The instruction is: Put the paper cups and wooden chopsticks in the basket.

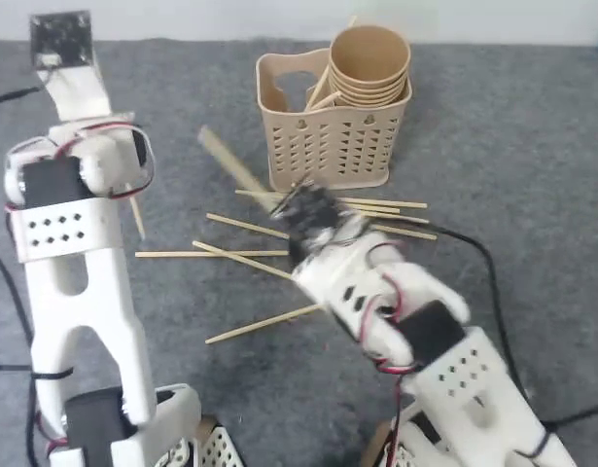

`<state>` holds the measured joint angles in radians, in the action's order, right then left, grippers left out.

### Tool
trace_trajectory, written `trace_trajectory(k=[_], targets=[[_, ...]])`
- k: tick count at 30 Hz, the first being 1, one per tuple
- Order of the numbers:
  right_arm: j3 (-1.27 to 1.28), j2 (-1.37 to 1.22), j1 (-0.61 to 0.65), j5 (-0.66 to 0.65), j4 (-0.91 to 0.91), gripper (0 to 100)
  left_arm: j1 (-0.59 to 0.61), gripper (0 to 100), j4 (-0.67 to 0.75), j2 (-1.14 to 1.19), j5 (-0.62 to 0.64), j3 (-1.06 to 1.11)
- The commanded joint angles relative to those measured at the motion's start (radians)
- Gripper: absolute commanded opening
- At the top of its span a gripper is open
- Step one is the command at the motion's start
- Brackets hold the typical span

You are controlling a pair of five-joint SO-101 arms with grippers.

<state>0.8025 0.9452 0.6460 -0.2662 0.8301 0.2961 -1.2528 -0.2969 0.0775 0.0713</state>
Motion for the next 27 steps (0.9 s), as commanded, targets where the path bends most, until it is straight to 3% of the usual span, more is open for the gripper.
trace_trajectory(k=[1, 10, 18, 22, 27], targets=[[-0.018, 0.042, -0.087, -0.011, -0.237, 0.8, -0.012, 1, 0.026, -0.038, 0.121, -0.108], [-0.077, -0.087, -0.122, 0.002, -0.591, 0.8, -0.012, 1, 0.249, -0.044, 0.218, -0.102], [-0.232, -0.352, -0.236, 0.443, -0.877, 0.8, -0.012, 1, 0.552, -0.048, 0.216, 0.038], [-0.330, -0.507, -0.263, 0.509, -0.928, 0.8, -0.012, 1, 0.651, -0.049, 0.216, 0.114], [-0.445, -0.691, -0.274, 0.572, -1.010, 0.8, -0.006, 1, 0.663, -0.049, 0.216, 0.143]])
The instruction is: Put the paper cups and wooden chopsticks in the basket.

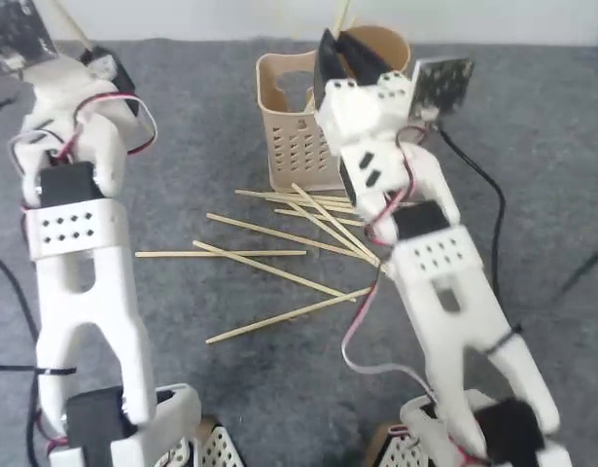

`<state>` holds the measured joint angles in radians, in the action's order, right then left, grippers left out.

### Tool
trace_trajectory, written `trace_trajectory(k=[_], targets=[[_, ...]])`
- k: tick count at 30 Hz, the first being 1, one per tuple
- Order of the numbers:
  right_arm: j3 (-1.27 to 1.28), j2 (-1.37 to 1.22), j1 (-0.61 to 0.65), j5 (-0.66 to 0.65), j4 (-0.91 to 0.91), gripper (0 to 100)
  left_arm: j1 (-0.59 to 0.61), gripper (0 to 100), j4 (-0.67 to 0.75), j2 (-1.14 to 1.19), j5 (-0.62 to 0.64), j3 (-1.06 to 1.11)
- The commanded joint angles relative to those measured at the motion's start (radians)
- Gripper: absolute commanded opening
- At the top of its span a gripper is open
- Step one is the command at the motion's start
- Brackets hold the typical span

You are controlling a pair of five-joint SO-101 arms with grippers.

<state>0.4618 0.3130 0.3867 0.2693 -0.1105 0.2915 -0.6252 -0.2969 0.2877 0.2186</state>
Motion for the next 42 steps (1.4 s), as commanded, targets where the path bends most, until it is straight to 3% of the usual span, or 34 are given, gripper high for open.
trace_trajectory(k=[1, 7, 12, 14, 21, 29, 35, 42], targets=[[-0.126, -0.097, -0.015, 0.038, -0.097, 0.8, -0.002, 1, 0.035, -0.049, 0.006, -0.004], [-0.253, -0.297, -0.016, 0.031, -0.154, 1.7, -0.003, 1, 0.035, -0.049, 0.005, -0.004], [-0.296, -0.325, -0.015, 0.037, 0.004, 21.2, -0.003, 1, 0.035, -0.049, 0.005, -0.005], [-0.296, -0.318, -0.015, 0.037, 0.012, 23.0, -0.006, 1, 0.035, -0.049, 0.006, -0.008], [-0.204, -0.084, -0.012, 0.037, 0.130, 15.1, -0.074, 1, 0.034, -0.038, 0.017, -0.094], [0.061, 0.424, -0.041, 0.114, 0.377, 0.6, -0.245, 1, 0.037, -0.037, 0.124, -0.254], [0.245, 0.730, -0.045, 0.114, 0.526, 1.2, -0.385, 1, 0.035, 0.075, 0.123, -0.383], [0.419, 0.929, -0.041, 0.117, 0.651, 1.2, -0.411, 1, 0.035, 0.358, 0.117, -0.619]])
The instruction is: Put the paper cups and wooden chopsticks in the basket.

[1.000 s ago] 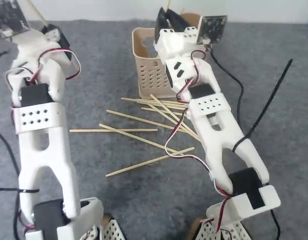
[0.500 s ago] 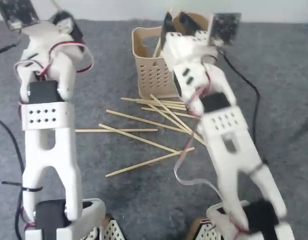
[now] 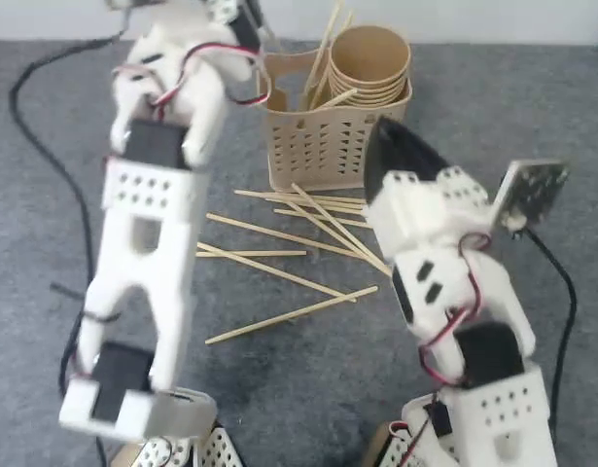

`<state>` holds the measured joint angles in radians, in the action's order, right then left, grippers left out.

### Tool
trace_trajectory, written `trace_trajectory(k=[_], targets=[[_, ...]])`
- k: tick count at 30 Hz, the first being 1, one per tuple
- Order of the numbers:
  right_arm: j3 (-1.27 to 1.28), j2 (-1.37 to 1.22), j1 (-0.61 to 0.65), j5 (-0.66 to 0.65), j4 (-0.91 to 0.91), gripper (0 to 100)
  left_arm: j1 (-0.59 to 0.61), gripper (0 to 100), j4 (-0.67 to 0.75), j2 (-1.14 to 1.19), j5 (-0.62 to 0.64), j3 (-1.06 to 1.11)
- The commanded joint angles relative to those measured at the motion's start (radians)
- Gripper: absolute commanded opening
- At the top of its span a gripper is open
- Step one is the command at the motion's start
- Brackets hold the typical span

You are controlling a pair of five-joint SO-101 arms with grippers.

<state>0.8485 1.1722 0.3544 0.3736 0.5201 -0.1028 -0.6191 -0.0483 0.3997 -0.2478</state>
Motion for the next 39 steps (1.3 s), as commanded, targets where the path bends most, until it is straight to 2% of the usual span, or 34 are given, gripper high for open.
trace_trajectory(k=[1, 5, 10, 15, 17, 22, 29, 35, 39], targets=[[0.061, 0.081, -0.007, 0.014, 0.016, 1.2, -0.026, 1, 0.029, 0.146, 0.003, -0.177], [0.129, 0.087, -0.007, 0.068, 0.015, 1.2, -0.044, 1, 0.026, 0.256, -0.097, -0.214], [0.143, 0.085, -0.005, 0.074, 0.024, 1.2, -0.071, 4, -0.011, 0.325, -0.262, -0.213], [0.175, 0.085, 0.005, 0.072, 0.016, 1.5, -0.075, 28, -0.066, 0.322, -0.284, -0.213], [0.189, 0.085, 0.019, 0.068, 0.018, 1.5, -0.061, 34, -0.092, 0.302, -0.284, -0.214], [0.226, 0.085, 0.061, -0.014, 0.025, 1.6, -0.031, 30, -0.184, 0.207, -0.284, -0.211], [0.250, 0.064, 0.085, -0.025, 0.025, 1.6, 0.020, 25, -0.427, 0.048, -0.284, -0.209], [0.206, -0.111, 0.117, -0.028, 0.027, 1.6, 0.061, 24, -0.663, -0.083, -0.284, -0.209], [0.152, -0.254, 0.117, -0.087, 0.027, 1.6, 0.081, 24, -0.832, -0.135, -0.284, -0.208]])
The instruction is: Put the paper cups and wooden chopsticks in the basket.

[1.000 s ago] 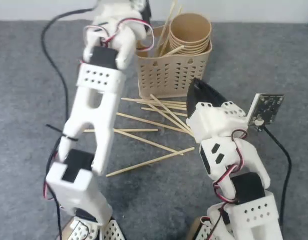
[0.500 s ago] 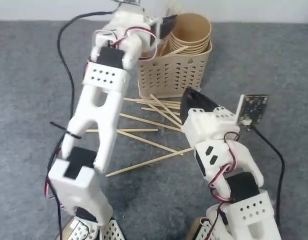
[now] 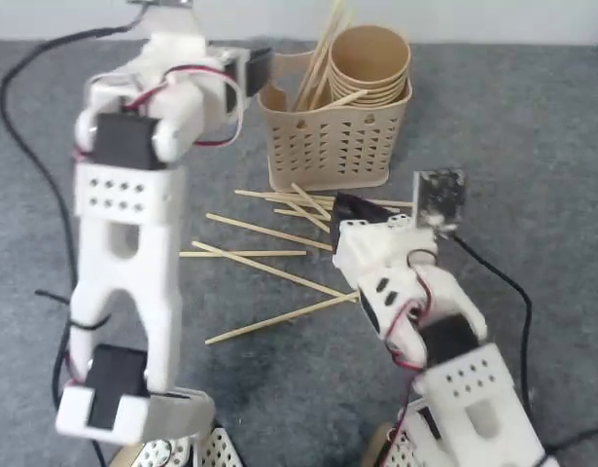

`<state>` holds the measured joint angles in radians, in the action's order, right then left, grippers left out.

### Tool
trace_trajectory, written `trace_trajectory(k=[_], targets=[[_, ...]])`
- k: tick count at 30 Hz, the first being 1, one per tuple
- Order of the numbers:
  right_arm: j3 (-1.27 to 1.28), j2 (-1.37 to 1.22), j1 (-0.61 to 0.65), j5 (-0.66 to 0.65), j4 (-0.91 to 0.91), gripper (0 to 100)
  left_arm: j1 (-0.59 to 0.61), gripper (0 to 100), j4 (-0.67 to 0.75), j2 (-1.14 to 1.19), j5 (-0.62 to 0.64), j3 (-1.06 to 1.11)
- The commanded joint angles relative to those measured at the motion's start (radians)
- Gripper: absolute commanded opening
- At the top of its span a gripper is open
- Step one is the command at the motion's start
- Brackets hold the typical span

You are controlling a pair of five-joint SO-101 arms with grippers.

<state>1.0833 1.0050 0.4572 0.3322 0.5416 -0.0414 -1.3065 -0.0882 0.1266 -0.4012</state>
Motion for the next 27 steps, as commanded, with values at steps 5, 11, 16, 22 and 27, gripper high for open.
trace_trajectory(k=[5, 11, 16, 22, 27], targets=[[-0.192, -0.242, 0.013, -0.097, 0.096, 1.7, 0.057, 22, -0.250, -0.137, -0.011, 0.065], [-0.400, -0.446, 0.008, -0.186, 0.348, 12.5, 0.081, 14, -0.157, -0.267, -0.017, 0.417], [-0.517, -0.634, 0.005, -0.212, 0.415, 18.8, 0.078, 13, 0.003, -0.463, -0.017, 0.748], [-0.582, -0.812, 0.005, -0.305, 0.386, 15.1, 0.084, 13, 0.132, -0.609, -0.055, 1.070], [-0.632, -0.929, -0.008, -0.368, 0.367, 14.7, 0.112, 13, 0.245, -0.612, -0.058, 1.234]])
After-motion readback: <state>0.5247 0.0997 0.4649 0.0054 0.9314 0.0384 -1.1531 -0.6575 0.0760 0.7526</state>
